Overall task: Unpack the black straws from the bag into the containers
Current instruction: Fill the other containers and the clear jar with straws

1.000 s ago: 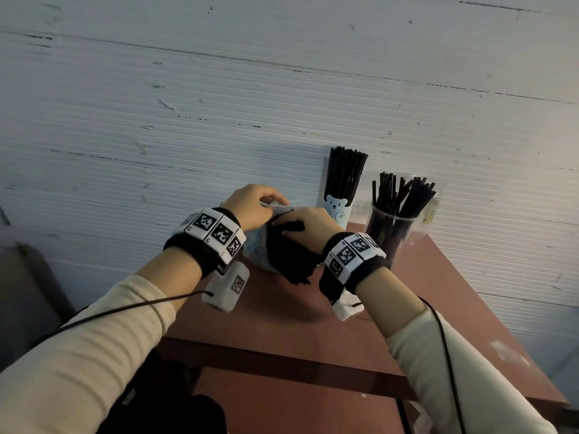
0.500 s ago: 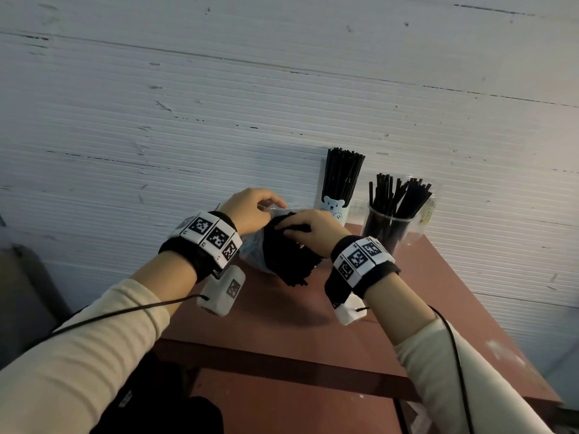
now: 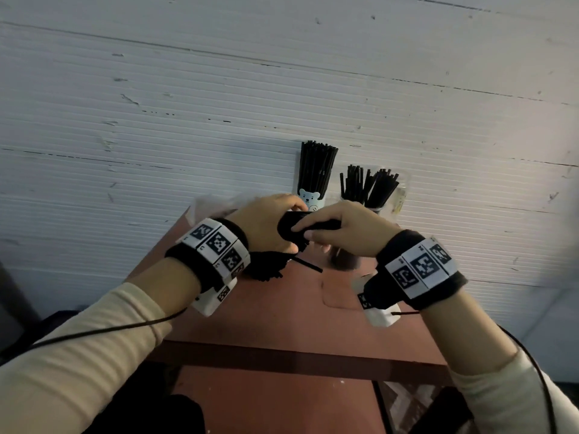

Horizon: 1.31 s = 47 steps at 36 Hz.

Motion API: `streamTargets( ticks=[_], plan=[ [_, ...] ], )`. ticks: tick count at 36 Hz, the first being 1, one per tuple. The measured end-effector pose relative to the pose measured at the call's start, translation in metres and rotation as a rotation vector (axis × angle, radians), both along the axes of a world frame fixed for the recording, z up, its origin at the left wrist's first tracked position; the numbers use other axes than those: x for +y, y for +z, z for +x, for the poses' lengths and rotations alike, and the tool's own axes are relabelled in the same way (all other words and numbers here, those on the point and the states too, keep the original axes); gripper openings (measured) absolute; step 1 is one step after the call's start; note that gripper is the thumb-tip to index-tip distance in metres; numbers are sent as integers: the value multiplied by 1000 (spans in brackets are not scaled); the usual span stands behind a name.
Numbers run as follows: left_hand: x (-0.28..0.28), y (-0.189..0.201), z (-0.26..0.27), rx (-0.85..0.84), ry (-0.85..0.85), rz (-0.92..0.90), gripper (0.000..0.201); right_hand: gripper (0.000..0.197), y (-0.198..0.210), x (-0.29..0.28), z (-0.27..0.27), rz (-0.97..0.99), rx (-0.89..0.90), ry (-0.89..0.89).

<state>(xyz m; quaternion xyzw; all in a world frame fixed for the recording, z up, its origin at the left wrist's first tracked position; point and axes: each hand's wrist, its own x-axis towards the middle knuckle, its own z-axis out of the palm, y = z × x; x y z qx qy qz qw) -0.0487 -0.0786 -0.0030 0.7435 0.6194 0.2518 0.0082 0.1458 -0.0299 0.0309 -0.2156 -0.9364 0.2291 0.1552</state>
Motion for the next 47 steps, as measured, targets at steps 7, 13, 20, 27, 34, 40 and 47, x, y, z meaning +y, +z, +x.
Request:
streamTargets(
  ticks=[7, 13, 20, 27, 34, 40, 47],
  plan=[
    [5, 7, 32, 135, 38, -16, 23, 30, 9, -7, 26, 17, 11, 17],
    [9, -2, 41, 138, 112, 49, 14, 65, -6, 0, 37, -7, 103, -119],
    [4, -15, 28, -33, 159, 64, 19, 50, -16, -2, 37, 34, -169, -375],
    [1, -12, 20, -353, 45, -14, 27, 22, -29, -2, 19, -7, -141, -91],
    [6, -14, 16, -272, 89, 1, 26, 27, -30, -12, -1, -206, -178, 118],
    [6, -11, 17, -237, 91, -20, 30, 18, -30, -17, -11, -252, -233, 140],
    [6, -11, 17, -188, 163, 51, 22, 20, -20, 7, 0, -53, -137, -44]
  ],
)
